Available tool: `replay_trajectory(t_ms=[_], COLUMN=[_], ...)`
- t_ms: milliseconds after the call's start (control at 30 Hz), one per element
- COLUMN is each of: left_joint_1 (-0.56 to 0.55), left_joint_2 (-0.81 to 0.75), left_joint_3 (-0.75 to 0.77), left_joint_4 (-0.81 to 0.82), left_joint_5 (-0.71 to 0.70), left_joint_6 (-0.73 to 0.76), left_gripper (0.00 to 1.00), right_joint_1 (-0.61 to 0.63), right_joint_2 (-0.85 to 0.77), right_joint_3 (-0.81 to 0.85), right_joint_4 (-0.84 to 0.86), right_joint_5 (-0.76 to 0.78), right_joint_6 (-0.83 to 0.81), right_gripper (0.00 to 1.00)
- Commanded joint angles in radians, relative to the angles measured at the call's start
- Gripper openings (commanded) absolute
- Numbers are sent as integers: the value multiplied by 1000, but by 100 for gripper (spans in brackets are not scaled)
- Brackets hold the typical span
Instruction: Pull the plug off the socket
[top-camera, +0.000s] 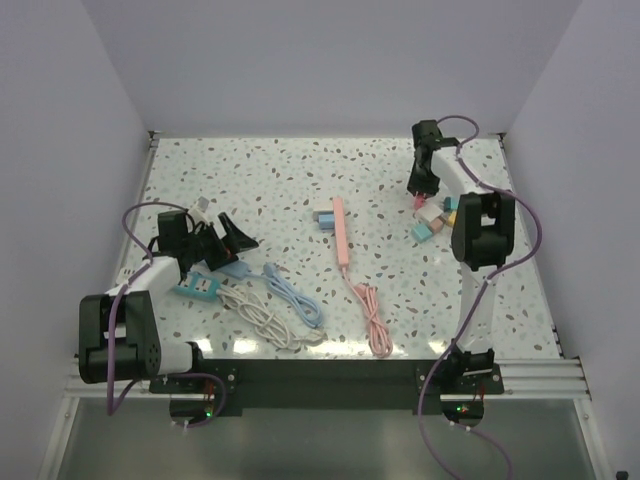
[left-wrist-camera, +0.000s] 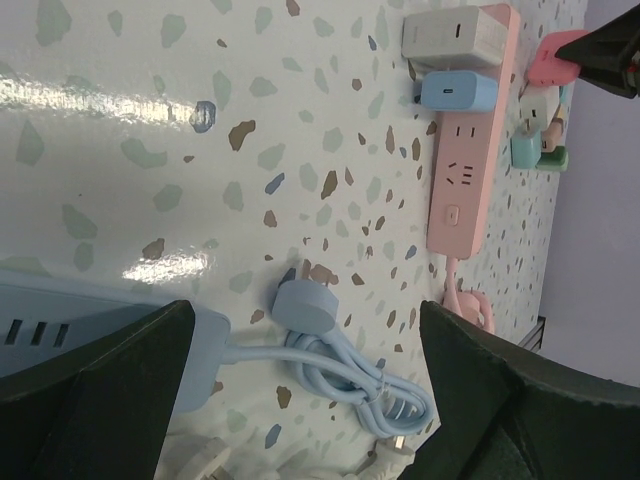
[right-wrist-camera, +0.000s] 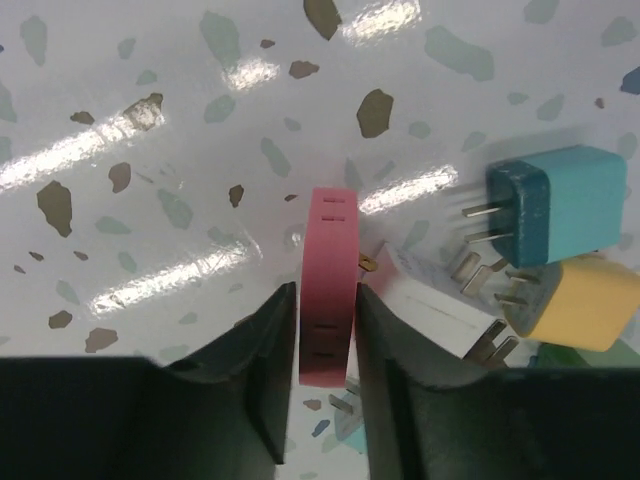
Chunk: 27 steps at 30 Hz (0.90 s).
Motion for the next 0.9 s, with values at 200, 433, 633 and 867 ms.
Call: replay_trajectory(t_ms=[200, 433, 633, 867], left_joint_1=[-4, -5, -5, -4], left_joint_2=[-17, -15, -17, -32], left_joint_3=[29, 29, 27, 11], left_joint_4=[-28, -16, -16, -13], left_joint_5=[-3, -4, -6, -10], left_joint_6=[45, 36, 32, 22], left_gripper=[100, 100, 100, 100], right_joint_1=[-31, 113, 277, 400], right_joint_2=[-156, -337, -399, -390], right_joint_3=[-11, -140, -259, -391], right_joint_4=[0, 62, 103, 168], right_joint_5=[-58, -246, -309, -289], right_joint_6=[-40, -111, -128, -134], right_gripper=[98, 98, 98, 96])
